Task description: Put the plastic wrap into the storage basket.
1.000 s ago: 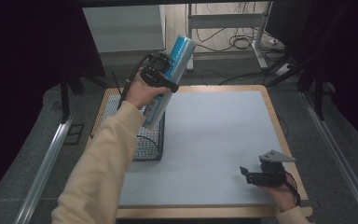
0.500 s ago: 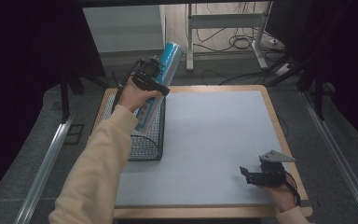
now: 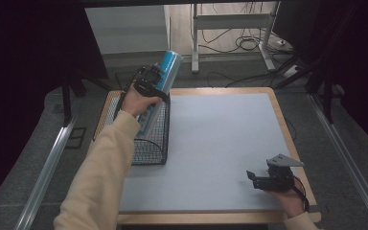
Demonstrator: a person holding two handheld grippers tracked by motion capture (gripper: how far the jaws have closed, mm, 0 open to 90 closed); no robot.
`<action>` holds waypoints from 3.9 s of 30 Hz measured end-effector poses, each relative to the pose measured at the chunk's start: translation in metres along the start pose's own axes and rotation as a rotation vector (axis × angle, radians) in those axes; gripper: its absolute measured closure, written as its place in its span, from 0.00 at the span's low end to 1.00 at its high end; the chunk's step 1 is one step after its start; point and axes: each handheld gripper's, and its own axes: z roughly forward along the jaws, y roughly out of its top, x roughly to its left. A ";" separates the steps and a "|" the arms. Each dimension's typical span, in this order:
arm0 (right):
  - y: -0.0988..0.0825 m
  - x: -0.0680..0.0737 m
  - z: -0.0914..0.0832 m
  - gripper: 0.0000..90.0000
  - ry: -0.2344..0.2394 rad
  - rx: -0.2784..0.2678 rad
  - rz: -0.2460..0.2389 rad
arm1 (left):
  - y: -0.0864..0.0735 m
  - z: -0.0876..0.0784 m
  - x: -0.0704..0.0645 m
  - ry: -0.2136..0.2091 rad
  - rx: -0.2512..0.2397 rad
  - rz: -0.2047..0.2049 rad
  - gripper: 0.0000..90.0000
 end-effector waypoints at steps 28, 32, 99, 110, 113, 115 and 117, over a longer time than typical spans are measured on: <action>0.002 0.001 -0.004 0.12 0.000 -0.021 -0.019 | -0.006 0.028 0.019 0.049 0.076 -0.025 0.36; 0.002 0.001 -0.006 0.12 -0.004 -0.026 -0.019 | -0.007 0.037 0.023 0.061 0.095 -0.029 0.36; -0.002 0.000 -0.008 0.12 -0.014 -0.019 -0.014 | -0.003 0.060 0.028 0.098 0.128 0.001 0.20; -0.001 0.001 -0.008 0.12 -0.012 -0.017 -0.014 | -0.013 0.032 0.011 0.027 -0.009 -0.001 0.20; -0.001 0.002 -0.008 0.12 -0.011 -0.018 -0.015 | -0.016 0.018 0.002 0.003 -0.066 0.017 0.21; -0.001 0.002 -0.008 0.12 -0.011 -0.019 -0.016 | -0.018 0.007 -0.007 -0.021 -0.107 0.036 0.22; -0.001 0.002 -0.007 0.12 -0.011 -0.019 -0.016 | -0.020 -0.003 -0.018 -0.047 -0.132 0.064 0.22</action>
